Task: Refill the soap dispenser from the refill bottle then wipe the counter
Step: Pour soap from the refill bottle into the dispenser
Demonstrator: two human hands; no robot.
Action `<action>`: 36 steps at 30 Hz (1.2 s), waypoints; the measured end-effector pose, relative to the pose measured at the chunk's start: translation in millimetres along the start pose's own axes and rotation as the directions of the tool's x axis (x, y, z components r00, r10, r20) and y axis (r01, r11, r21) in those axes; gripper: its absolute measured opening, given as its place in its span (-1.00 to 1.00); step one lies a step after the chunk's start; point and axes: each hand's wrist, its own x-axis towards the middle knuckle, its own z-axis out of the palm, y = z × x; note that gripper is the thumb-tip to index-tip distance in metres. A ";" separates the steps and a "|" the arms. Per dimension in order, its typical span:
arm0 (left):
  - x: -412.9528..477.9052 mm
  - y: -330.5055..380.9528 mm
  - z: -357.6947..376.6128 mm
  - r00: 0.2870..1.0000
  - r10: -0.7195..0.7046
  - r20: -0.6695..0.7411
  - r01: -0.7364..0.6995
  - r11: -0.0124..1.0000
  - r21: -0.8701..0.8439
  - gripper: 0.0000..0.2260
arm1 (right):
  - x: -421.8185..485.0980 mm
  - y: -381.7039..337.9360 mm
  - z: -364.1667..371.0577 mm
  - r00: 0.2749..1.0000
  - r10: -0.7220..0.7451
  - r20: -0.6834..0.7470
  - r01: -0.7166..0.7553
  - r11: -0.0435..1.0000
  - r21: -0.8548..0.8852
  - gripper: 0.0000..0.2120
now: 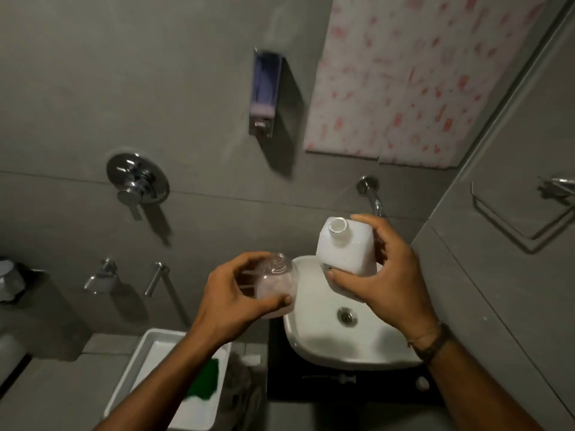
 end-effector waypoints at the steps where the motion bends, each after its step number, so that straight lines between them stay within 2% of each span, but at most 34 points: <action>1: 4.1 11.3 -7.7 1.000 0.011 -0.021 -0.011 1.000 0.004 -0.35 | 9.6 -10.9 -4.2 0.999 -0.048 0.019 0.048 0.998 -0.044 -0.25; 8: 12.9 67.9 -40.7 0.995 0.050 -0.089 -0.048 0.999 0.024 -0.38 | 49.2 -65.9 -12.5 0.955 -0.271 0.123 0.296 0.899 -0.323 -0.29; 15: 8.3 89.5 -48.9 0.993 0.009 -0.119 -0.006 1.000 0.028 -0.31 | 63.3 -89.0 -7.1 0.911 -0.360 0.202 0.412 0.756 -0.509 -0.30; 21: 7.9 90.7 -55.9 0.992 -0.027 -0.122 0.032 0.999 0.036 -0.25 | 66.6 -96.7 -2.4 0.893 -0.388 0.229 0.446 0.689 -0.571 -0.32; 36: 6.4 90.2 -64.9 0.990 -0.049 -0.136 0.056 0.997 0.046 -0.25 | 64.8 -111.1 4.8 0.865 -0.444 0.231 0.487 0.638 -0.597 -0.36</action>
